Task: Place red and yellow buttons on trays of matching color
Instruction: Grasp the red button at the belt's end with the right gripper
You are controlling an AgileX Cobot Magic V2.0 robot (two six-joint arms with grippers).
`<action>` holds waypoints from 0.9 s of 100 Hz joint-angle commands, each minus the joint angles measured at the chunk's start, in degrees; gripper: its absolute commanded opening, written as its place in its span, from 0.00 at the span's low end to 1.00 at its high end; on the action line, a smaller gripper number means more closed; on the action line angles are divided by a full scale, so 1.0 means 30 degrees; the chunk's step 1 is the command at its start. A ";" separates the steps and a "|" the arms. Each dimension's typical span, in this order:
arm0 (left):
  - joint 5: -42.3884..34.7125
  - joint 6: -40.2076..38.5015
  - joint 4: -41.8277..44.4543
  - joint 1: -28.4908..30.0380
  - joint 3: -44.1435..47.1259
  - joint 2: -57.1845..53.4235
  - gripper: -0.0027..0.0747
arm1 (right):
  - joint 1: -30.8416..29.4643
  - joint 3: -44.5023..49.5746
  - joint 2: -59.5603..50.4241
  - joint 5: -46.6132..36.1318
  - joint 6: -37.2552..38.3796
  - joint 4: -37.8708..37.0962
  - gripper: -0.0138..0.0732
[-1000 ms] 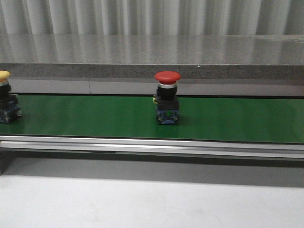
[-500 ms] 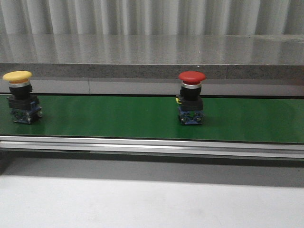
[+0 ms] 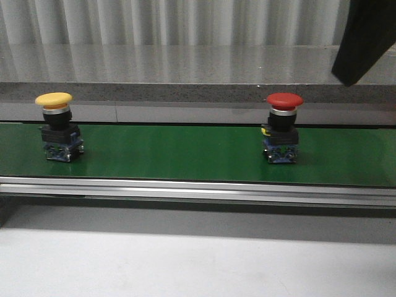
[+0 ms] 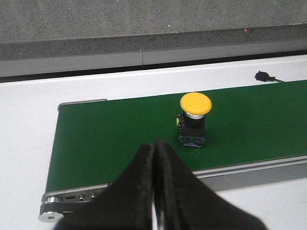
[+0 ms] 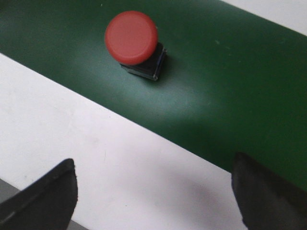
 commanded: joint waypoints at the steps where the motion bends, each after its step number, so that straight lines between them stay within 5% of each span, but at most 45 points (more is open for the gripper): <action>1: -0.1203 0.0065 -0.0364 -0.0178 -0.0497 0.0068 0.01 | 0.0030 -0.1336 0.1090 -0.0100 -0.0022 0.0309 0.90; 39: -0.1203 0.0065 -0.0364 -0.0178 -0.0497 0.0068 0.01 | -0.0112 -0.3498 0.5089 -0.1606 -0.0268 -0.0213 0.88; 49: -0.1203 0.0065 -0.0364 -0.0178 -0.0497 0.0068 0.01 | -0.0384 -0.3511 0.5654 -0.2271 -0.0250 -0.0601 0.73; 68: -0.1237 0.0065 -0.0364 -0.0178 -0.0497 0.0068 0.01 | -0.1126 -0.3511 0.5946 -0.2912 -0.0116 -0.0583 0.27; 90: -0.1237 0.0065 -0.0364 -0.0178 -0.0497 0.0068 0.01 | -0.2683 -0.3535 0.4930 -0.3512 0.0865 -0.0707 0.21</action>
